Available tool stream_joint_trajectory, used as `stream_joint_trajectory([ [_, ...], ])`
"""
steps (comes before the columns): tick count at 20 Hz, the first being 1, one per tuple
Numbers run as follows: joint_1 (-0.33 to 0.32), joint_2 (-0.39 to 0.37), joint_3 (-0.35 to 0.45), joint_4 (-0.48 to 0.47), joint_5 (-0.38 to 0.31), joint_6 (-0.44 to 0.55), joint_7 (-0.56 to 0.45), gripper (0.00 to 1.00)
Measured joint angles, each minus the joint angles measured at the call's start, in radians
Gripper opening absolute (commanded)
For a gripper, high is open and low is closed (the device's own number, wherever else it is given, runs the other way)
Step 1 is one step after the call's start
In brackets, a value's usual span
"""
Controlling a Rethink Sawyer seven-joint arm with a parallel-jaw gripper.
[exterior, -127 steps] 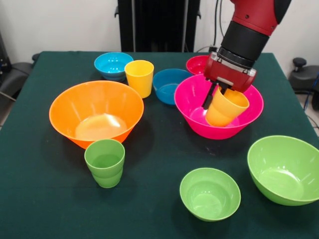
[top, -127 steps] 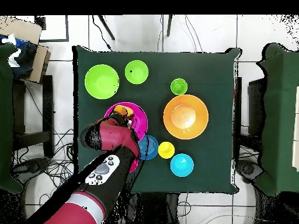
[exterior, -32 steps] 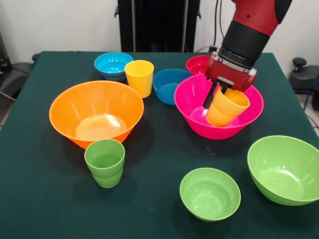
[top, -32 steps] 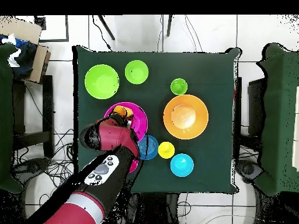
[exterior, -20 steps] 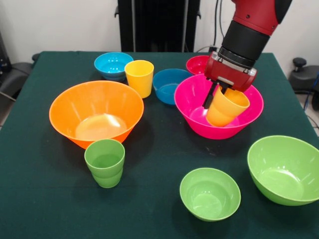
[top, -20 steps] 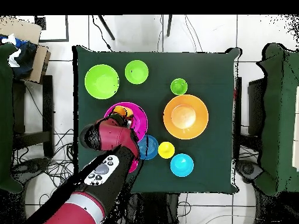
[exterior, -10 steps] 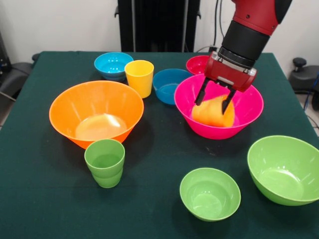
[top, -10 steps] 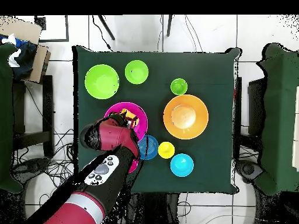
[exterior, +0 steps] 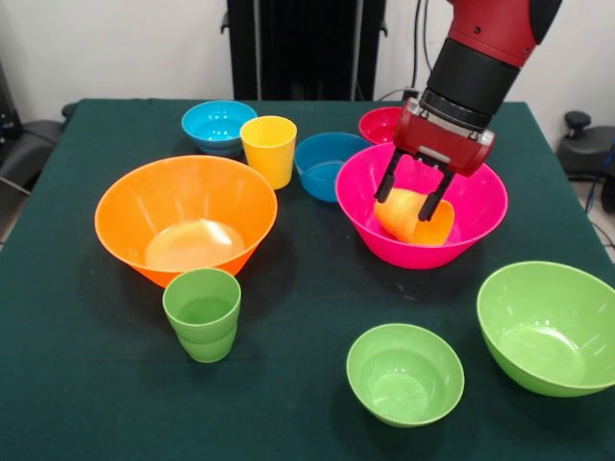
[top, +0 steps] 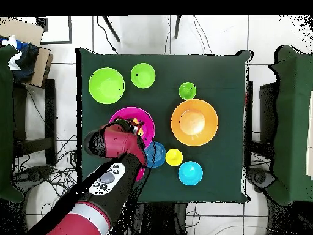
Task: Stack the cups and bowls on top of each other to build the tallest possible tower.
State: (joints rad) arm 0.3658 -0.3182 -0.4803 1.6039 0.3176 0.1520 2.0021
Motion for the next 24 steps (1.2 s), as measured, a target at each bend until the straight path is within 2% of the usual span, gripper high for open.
stream_joint_trajectory([
  [24, -0.010, -0.016, -0.003, 0.000, 0.003, 0.012, 0.000, 1.00],
])
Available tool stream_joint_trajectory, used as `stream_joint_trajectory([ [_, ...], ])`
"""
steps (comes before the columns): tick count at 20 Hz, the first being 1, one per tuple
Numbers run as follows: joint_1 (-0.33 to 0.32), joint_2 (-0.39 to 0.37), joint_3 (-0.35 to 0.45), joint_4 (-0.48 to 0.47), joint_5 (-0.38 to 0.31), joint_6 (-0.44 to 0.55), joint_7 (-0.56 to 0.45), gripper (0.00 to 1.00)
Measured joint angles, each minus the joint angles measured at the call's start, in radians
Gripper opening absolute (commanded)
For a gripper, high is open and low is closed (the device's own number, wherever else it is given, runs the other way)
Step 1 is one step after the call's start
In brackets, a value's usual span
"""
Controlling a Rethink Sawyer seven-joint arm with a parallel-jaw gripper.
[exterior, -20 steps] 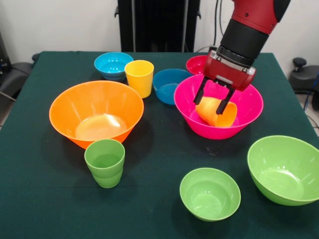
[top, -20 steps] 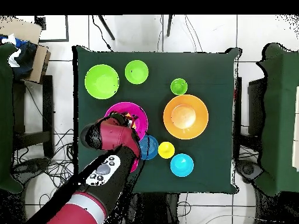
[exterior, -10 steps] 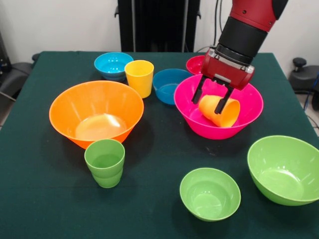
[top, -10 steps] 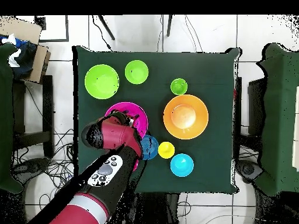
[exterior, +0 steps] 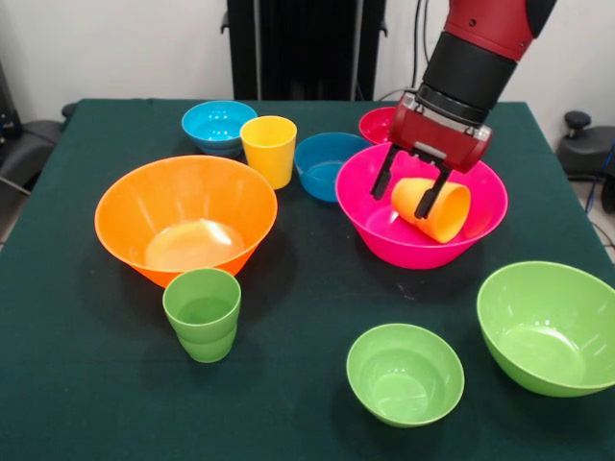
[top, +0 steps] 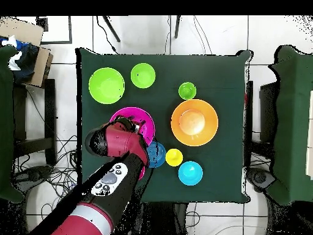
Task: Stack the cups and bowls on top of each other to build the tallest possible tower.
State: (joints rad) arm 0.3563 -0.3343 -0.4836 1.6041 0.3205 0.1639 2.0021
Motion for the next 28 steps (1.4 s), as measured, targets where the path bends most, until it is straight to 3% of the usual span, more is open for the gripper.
stream_joint_trajectory([
  [7, 0.084, -0.003, -0.060, 0.000, 0.029, 0.137, 0.020, 1.00],
  [10, 0.174, -0.032, -0.114, 0.000, 0.039, 0.325, 0.071, 1.00],
  [17, 0.275, -0.083, -0.181, -0.015, 0.051, 0.596, 0.198, 1.00],
  [21, 0.280, -0.074, -0.210, -0.041, 0.051, 0.632, 0.271, 1.00],
  [28, 0.238, -0.030, -0.233, -0.062, 0.051, 0.581, 0.326, 1.00],
])
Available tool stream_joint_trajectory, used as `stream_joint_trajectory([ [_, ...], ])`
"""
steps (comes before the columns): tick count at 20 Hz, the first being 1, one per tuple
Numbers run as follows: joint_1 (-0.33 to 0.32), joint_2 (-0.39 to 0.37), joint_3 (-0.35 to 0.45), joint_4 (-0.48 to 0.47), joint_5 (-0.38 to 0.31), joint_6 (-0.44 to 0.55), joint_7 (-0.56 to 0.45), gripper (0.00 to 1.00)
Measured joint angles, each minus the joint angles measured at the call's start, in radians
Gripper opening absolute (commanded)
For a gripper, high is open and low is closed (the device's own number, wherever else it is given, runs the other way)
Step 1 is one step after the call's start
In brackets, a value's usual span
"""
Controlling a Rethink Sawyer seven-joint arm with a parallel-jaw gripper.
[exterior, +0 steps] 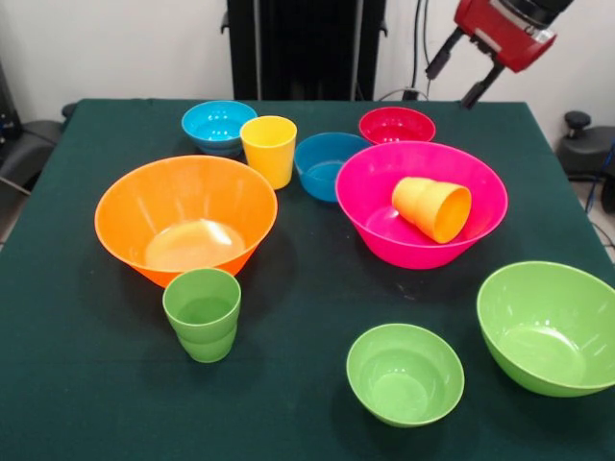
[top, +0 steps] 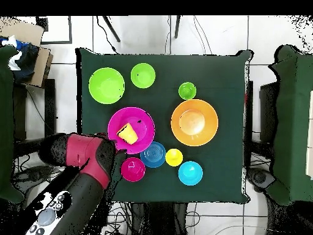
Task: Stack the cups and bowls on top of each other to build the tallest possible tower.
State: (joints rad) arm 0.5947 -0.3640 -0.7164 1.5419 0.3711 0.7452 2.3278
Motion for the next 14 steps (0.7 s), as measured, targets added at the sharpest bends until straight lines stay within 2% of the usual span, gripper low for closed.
stream_joint_trajectory([
  [7, -0.016, 0.014, -0.008, 0.001, 0.000, -0.053, 0.000, 1.00],
  [14, -0.015, 0.014, -0.008, 0.002, 0.000, -0.063, 0.000, 1.00],
])
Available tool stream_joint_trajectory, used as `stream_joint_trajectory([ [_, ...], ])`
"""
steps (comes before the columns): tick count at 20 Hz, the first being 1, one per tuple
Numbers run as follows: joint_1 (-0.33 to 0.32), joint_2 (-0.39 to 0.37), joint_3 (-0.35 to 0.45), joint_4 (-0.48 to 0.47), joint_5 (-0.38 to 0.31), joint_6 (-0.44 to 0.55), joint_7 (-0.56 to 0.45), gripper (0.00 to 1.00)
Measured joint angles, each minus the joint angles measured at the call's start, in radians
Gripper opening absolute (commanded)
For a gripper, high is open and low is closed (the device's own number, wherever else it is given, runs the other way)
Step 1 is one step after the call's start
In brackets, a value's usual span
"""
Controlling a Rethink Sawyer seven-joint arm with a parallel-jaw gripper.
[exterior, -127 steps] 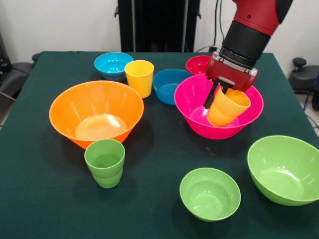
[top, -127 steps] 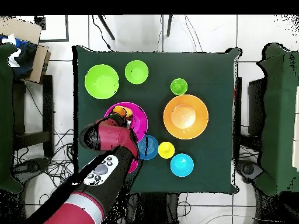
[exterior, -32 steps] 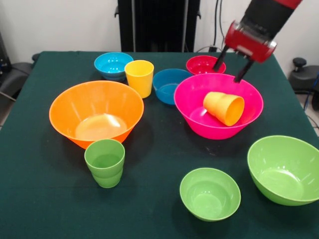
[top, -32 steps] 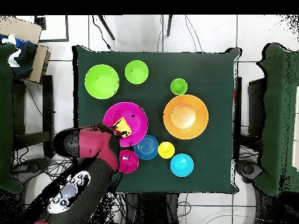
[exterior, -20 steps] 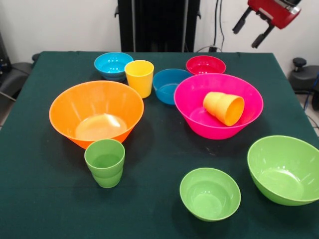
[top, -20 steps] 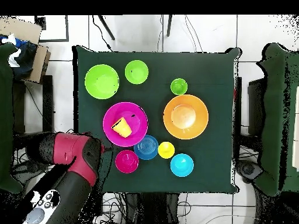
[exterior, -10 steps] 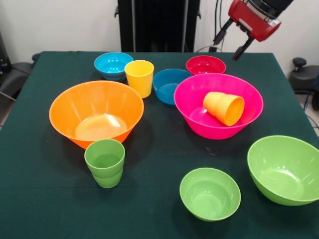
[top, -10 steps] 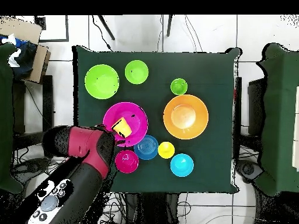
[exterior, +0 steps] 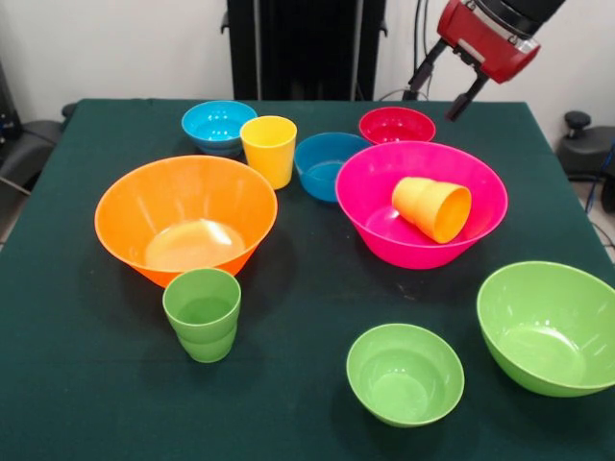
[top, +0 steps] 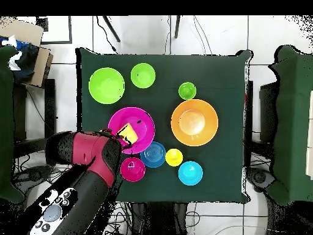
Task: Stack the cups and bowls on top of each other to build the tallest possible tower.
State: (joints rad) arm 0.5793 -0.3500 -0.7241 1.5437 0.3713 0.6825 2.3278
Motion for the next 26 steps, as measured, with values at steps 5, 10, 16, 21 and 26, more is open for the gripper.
stream_joint_trajectory([
  [5, 0.000, 0.000, 0.000, 0.001, 0.000, -0.010, 0.000, 1.00],
  [10, 0.000, 0.000, 0.000, 0.003, 0.000, -0.044, 0.000, 1.00],
  [16, -0.014, -0.003, 0.000, 0.011, 0.000, -0.097, 0.000, 1.00],
  [21, -0.054, -0.015, 0.000, 0.036, -0.006, -0.176, 0.000, 1.00],
  [26, -0.102, -0.027, 0.002, 0.069, -0.033, -0.249, 0.000, 1.00],
])
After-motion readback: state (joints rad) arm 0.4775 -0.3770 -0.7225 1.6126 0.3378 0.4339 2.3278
